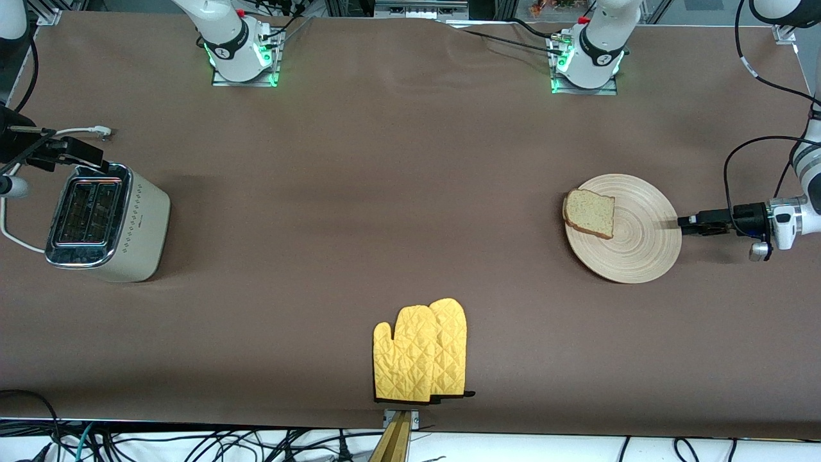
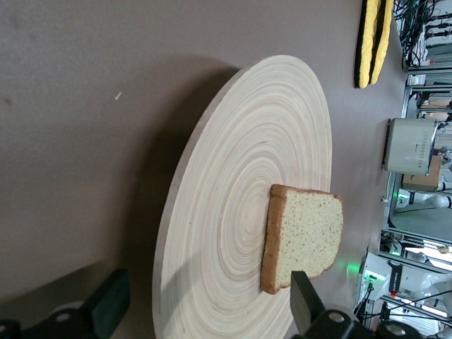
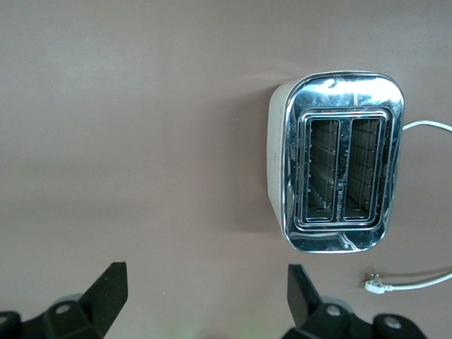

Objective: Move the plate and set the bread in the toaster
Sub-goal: 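Grip the plate rim with the left gripper and slide it toward the toaster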

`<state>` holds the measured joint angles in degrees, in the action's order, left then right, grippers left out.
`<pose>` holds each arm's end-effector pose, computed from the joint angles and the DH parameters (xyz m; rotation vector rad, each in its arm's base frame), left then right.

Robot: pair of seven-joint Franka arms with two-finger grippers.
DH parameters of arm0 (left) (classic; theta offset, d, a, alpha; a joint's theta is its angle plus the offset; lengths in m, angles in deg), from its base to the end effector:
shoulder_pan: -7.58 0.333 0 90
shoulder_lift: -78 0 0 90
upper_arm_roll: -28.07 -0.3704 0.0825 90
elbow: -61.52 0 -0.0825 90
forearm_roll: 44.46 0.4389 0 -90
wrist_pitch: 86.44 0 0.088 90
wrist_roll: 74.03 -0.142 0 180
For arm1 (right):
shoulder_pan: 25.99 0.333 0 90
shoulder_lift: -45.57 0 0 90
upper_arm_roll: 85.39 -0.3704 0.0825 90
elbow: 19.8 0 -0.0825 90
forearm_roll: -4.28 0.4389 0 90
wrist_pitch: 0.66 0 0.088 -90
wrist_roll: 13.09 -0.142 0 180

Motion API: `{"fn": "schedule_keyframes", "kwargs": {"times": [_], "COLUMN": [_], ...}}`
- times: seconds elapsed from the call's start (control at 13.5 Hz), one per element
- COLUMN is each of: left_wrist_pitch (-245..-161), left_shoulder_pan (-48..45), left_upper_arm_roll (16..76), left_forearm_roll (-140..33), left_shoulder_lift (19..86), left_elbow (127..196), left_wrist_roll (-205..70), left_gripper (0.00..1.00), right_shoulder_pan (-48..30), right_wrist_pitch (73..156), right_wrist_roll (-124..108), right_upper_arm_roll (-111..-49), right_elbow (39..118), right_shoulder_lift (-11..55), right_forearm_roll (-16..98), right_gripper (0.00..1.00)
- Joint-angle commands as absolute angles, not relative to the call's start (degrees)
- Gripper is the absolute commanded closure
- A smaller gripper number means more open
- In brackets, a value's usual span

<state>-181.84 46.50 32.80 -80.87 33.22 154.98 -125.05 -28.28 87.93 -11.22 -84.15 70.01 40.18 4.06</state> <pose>0.5908 0.3102 0.1248 2.1786 0.0284 -0.1132 0.6314 -0.0389 0.5852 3.1356 -0.0453 -0.1813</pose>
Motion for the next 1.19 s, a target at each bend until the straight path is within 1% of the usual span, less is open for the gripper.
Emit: {"fn": "schedule_keyframes", "kwargs": {"times": [0.0, 0.07, 0.15, 0.22, 0.3, 0.37, 0.45, 0.59, 0.74, 0.97, 1.11], "left_wrist_pitch": [-179.52, -179.51, -179.51, -179.51, -179.51, -179.43, -179.42, -178.64, -175.14, -166.35, -165.36], "left_shoulder_pan": [47.13, 47.04, 46.95, 46.78, 46.86, 47.04, 47.04, 47.13, 47.30, 46.87, 46.08], "left_upper_arm_roll": [33.08, 33.08, 33.08, 33.08, 33.08, 33.08, 33.08, 33.08, 33.08, 33.25, 33.61], "left_forearm_roll": [-82.61, -82.52, -82.43, -82.34, -82.34, -82.34, -82.43, -82.78, -82.69, -82.78, -85.23], "left_shoulder_lift": [30.72, 30.72, 30.28, 29.41, 28.97, 28.79, 28.79, 28.87, 28.96, 28.87, 28.96], "left_elbow": [153.36, 153.36, 153.36, 153.36, 153.36, 153.36, 153.36, 153.19, 152.84, 151.70, 151.61], "left_wrist_roll": [-127.37, -129.47, -132.97, -135.88, -137.30, -137.48, -137.40, -136.79, -134.51, -131.42, -130.73], "left_gripper": [0.11, 0.30, 0.43, 0.58, 0.76, 0.90, 0.95, 1.00, 1.00, 1.00, 1.00], "right_shoulder_pan": [-28.89, -28.89, -28.89, -28.89, -28.89, -28.89, -28.89, -28.89, -28.89, -28.89, -28.89], "right_wrist_pitch": [87.58, 87.58, 87.58, 87.58, 87.58, 87.58, 87.58, 87.58, 87.58, 87.58, 87.58], "right_wrist_roll": [-11.33, -11.33, -11.33, -11.33, -11.33, -11.33, -11.33, -11.33, -11.33, -11.33, -11.33], "right_upper_arm_roll": [-84.51, -84.51, -84.51, -84.51, -84.51, -84.51, -84.51, -84.51, -84.51, -84.51, -84.51], "right_elbow": [68.88, 68.88, 68.88, 68.88, 68.88, 68.88, 68.88, 68.88, 68.88, 68.88, 68.88], "right_shoulder_lift": [39.77, 39.77, 39.77, 39.86, 39.86, 39.77, 39.86, 39.77, 39.86, 39.77, 39.86], "right_forearm_roll": [4.72, 4.72, 4.72, 4.63, 4.63, 4.72, 4.72, 4.72, 4.72, 4.72, 4.72], "right_gripper": [0.00, 0.00, 0.00, 0.00, 0.00, 0.00, 0.00, 0.00, 0.00, 0.00, 0.00]}}
